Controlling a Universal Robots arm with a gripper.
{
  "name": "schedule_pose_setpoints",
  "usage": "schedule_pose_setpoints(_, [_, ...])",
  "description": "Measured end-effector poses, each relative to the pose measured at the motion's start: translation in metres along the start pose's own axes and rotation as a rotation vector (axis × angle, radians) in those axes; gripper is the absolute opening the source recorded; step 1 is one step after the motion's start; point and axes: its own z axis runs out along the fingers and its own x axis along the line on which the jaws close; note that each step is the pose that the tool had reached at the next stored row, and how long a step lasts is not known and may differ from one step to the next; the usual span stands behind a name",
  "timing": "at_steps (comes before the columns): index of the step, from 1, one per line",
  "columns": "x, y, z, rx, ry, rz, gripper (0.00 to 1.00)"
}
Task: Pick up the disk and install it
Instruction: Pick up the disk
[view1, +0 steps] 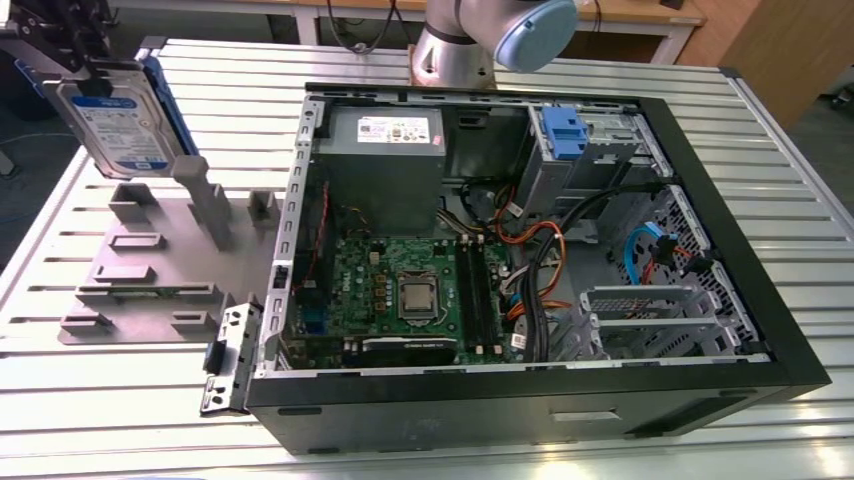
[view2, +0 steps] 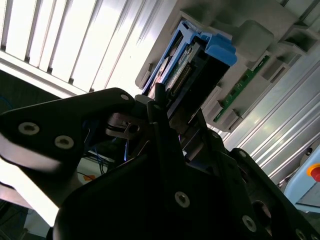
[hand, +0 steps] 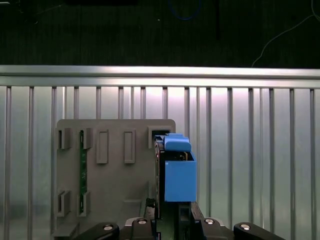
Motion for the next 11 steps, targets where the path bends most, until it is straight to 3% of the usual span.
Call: schedule_pose_setpoints(11, [-0.0002,0.0,-0.0033,0.0001,-0.0001,0.0,0.35])
